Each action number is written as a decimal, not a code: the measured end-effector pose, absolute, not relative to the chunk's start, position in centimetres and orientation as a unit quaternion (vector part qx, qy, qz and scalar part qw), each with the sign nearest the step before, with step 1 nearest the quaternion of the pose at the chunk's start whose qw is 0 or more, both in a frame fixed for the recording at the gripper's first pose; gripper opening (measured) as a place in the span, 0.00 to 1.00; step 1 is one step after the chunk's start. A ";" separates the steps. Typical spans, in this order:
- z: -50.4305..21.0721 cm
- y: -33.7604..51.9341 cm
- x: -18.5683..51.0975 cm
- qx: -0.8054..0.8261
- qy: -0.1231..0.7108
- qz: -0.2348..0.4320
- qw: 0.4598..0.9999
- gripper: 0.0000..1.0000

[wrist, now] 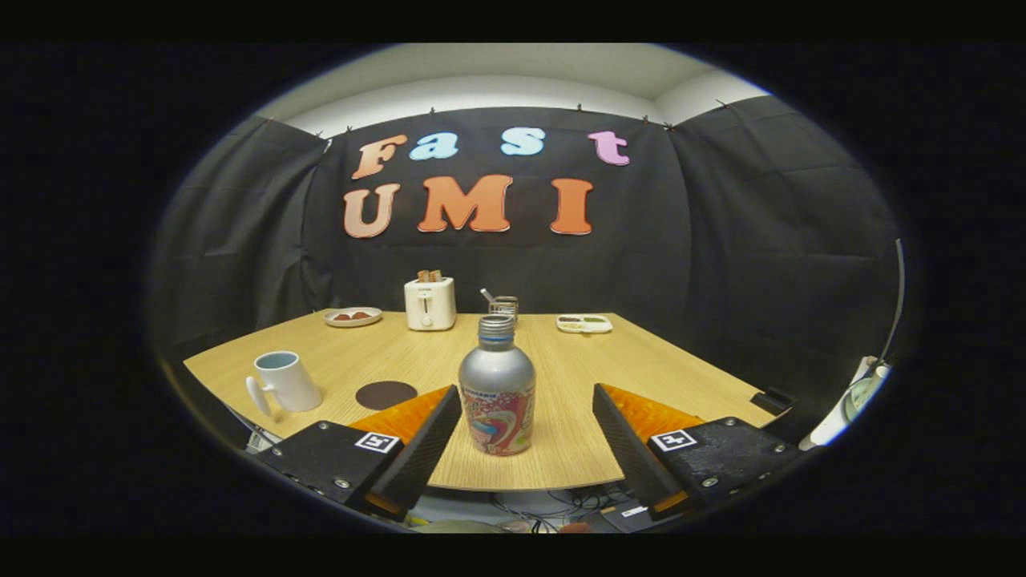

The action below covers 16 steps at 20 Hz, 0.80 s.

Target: Take the bottle from table, then pour the juice into the cup, finally place the bottle on the coaster

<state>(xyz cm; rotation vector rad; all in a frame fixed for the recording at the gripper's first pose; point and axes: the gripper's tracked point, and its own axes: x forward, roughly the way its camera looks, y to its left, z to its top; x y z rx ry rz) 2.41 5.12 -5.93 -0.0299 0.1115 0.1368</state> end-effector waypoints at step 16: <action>-12.2 7.6 6.9 0.006 0.123 0.092 0.988 0.98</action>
